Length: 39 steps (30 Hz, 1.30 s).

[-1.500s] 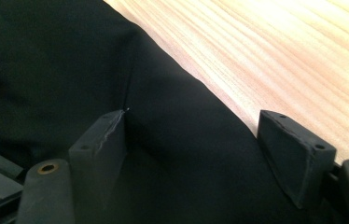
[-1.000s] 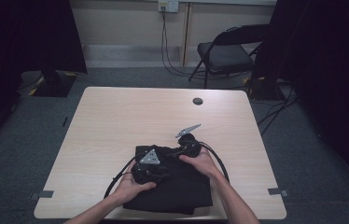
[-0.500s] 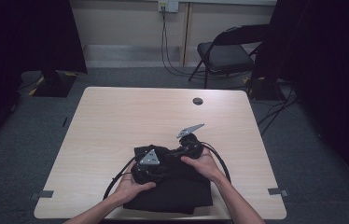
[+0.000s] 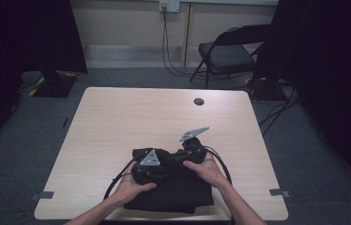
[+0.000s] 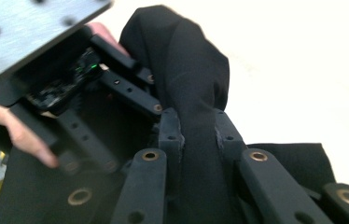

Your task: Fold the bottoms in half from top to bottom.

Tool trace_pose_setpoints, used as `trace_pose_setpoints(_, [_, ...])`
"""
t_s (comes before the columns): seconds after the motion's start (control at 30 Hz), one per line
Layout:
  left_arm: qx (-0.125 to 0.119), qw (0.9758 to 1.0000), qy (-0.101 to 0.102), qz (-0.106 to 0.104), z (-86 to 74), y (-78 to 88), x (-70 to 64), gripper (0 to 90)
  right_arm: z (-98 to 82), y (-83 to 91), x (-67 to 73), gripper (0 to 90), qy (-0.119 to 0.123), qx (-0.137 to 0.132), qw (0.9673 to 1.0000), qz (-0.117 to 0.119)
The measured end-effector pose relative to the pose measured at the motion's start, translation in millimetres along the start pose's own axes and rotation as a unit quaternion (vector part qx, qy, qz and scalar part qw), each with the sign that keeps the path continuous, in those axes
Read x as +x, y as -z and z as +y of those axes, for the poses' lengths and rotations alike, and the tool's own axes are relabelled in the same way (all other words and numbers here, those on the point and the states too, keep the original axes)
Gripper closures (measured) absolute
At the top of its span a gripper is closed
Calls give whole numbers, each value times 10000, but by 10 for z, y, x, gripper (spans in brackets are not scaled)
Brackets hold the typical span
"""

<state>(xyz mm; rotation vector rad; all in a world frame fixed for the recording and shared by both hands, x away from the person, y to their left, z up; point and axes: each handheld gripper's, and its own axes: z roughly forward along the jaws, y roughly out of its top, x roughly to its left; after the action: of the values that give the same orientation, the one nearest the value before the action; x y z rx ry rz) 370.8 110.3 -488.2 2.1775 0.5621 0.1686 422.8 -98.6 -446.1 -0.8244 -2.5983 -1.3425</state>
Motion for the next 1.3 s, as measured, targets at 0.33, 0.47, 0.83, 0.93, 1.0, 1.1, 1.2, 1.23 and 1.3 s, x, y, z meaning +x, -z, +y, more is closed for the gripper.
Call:
trace_pose_setpoints(0.33, [-361, 9984, 123, -412, 134, 526, -142, 443, 72, -55, -286, 779, -316, -131, 9993, -128])
trace_pose_setpoints(0.47, [-160, 9973, -85, -717, 46, 600, -420, 442, 147, -43, -269, 779, -275, -144, 9994, -180])
trace_pose_setpoints(0.83, [391, 9962, -303, -717, -95, 286, -472, 438, 178, -110, -288, 778, -254, -87, 9991, -331])
trace_pose_setpoints(0.93, [400, 9973, -427, -454, -78, 223, -421, 443, 196, -93, -316, 778, -288, -148, 9986, -411])
trace_pose_setpoints(1.0, [294, 9984, -370, -318, -75, 191, -404, 443, 232, -69, -325, 778, -275, -199, 9983, -473])
trace_pose_setpoints(1.1, [330, 9981, -461, -256, -57, 167, -349, 449, 287, -31, -298, 777, -232, -261, 9981, -509])
trace_pose_setpoints(1.2, [254, 9990, -333, -155, -64, 154, -329, 451, 343, 2, -219, 777, -113, -351, 9981, -492])
trace_pose_setpoints(1.23, [215, 9993, -284, -96, -77, 149, -315, 451, 361, 10, -185, 778, -69, -386, 9982, -455])
trace_pose_setpoints(1.3, [180, 9994, -282, -74, -83, 146, -314, 451, 378, 18, -145, 777, -15, -395, 9982, -441])
